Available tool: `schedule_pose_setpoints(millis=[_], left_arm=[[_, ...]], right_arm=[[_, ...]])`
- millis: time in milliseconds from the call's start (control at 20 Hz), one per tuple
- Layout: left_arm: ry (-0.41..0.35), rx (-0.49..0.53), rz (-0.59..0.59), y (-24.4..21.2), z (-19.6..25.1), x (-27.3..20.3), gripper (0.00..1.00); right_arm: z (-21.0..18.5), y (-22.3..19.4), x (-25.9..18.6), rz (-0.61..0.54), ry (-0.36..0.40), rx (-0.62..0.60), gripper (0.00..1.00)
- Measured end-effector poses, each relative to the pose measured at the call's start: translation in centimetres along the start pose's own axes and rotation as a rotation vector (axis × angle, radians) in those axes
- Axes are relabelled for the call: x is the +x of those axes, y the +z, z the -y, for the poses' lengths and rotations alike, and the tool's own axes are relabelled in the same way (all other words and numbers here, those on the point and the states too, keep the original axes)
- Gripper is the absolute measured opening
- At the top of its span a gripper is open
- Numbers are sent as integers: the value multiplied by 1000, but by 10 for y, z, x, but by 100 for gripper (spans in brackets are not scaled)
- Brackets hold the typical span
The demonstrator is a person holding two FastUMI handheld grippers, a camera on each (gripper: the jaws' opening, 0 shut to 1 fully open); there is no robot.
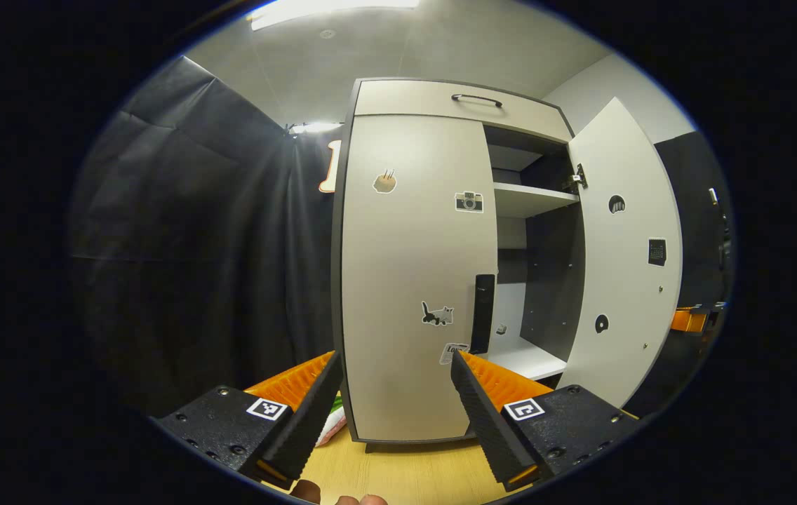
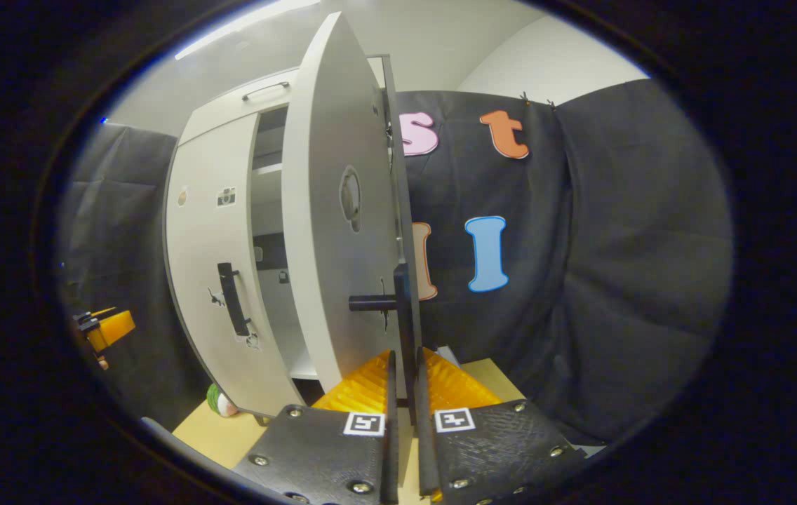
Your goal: Open the right door of the double-door shoe cabinet with the right hand, and open the left door with the left hand.
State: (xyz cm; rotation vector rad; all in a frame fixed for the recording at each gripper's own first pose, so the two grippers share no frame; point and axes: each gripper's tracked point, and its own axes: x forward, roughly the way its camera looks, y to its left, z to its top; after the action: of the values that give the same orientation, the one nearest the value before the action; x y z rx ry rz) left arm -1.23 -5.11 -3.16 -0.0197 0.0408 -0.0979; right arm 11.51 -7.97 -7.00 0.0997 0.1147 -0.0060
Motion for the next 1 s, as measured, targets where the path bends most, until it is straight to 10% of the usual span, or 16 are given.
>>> schedule_pose_setpoints(millis=[600,900,1000], left_arm=[[-65,-8,-21,-12,40,38,96],[-114,-6,-17,-11,69,74,96],[-123,3,-13,-11,79,87,96]], right_arm=[[60,6,-12,51,-136,15,12],[86,12,-41,76,-225,-14,75],[98,13,-54,82,-261,-18,75]])
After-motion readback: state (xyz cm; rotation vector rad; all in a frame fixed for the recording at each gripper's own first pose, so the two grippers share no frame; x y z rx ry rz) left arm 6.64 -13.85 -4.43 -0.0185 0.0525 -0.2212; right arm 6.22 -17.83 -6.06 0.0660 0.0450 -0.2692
